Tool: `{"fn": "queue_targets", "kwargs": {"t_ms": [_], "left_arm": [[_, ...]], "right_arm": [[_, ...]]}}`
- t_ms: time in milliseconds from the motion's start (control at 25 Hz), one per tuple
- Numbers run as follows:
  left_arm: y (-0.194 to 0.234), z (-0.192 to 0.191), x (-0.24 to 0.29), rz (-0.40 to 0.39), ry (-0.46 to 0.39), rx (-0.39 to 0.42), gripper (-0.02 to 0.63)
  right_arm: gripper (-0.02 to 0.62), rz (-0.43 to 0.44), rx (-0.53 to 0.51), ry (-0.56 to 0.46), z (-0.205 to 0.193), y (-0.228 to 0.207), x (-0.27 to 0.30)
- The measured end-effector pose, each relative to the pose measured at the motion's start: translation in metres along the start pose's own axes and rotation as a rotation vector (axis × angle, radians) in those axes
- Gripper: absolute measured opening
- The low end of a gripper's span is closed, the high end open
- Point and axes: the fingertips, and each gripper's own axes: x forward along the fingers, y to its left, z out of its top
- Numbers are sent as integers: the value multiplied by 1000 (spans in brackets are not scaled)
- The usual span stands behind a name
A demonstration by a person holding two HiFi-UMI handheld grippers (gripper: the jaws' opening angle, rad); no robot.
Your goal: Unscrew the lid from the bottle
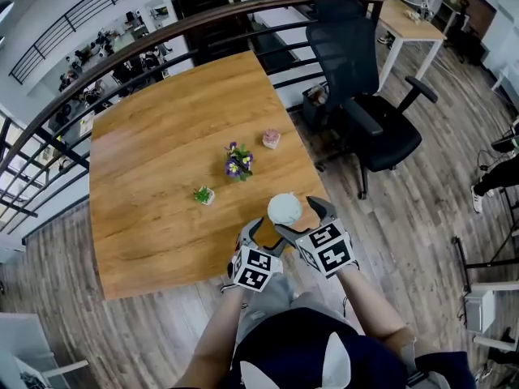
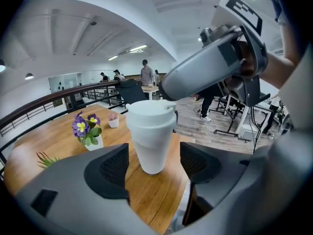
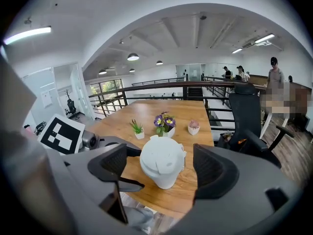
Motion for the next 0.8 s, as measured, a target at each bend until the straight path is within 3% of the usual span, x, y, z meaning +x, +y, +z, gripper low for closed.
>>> {"fn": "queue_targets", "kwargs": {"t_ms": [200,480,800], "left_arm": [[1,-13,19,-35,45,36,314],[0,-21,47,-83,72,54,319],[2,-18,63,-99,38,78,321]], "right_arm": [[434,-9,-56,76,-11,-5,23],[433,1,-46,126,-21,-8,38],[396,32,-48,158,-26,-3,44]]}}
